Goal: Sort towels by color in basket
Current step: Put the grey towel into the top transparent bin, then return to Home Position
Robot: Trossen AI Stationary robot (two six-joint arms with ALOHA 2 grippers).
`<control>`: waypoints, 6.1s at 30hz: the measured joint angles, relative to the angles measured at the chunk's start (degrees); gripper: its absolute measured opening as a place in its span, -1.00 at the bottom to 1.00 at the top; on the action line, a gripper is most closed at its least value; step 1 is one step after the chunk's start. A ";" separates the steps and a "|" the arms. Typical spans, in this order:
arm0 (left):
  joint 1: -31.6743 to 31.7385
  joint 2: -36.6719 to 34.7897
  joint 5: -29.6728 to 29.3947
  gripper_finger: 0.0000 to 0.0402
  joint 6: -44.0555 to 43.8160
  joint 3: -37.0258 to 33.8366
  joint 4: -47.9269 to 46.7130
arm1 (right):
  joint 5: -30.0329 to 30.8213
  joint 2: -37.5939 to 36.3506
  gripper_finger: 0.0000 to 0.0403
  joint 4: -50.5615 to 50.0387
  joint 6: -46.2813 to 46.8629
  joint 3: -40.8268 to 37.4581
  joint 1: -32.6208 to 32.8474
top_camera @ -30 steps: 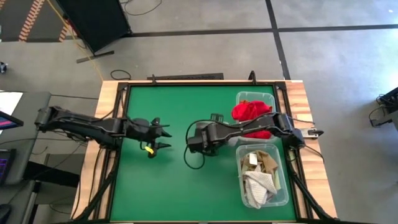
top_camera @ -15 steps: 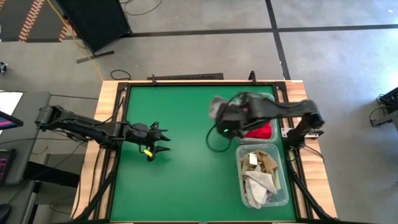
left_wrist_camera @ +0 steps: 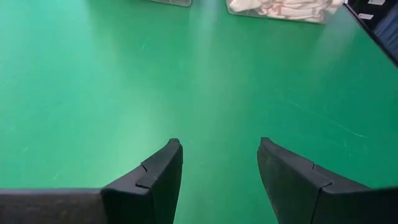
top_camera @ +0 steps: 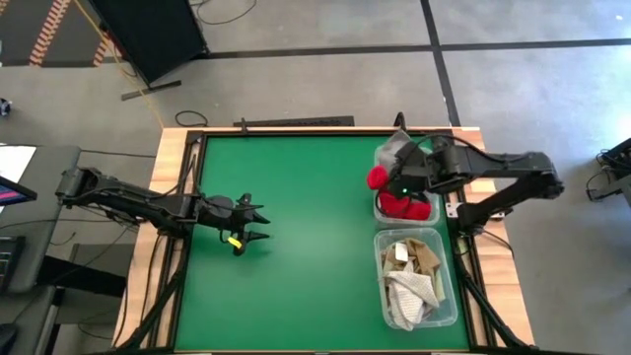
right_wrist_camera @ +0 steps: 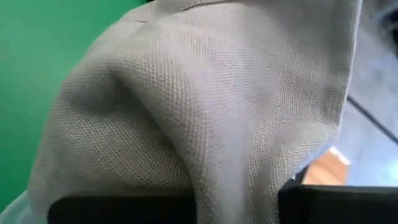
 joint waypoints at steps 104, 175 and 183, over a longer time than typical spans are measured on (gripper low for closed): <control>-0.02 0.02 -4.07 -0.01 -2.26 0.07 1.17 | -9.51 -3.40 -0.93 13.54 -9.95 -9.33 2.05; -0.07 -24.48 -8.02 -0.08 11.65 0.09 -1.92 | -2.85 -32.71 -0.81 27.60 -17.65 -25.89 31.39; -0.04 -30.82 -9.03 -0.08 8.18 -4.89 -1.88 | -1.44 -48.01 -0.81 40.29 -17.95 -41.16 39.64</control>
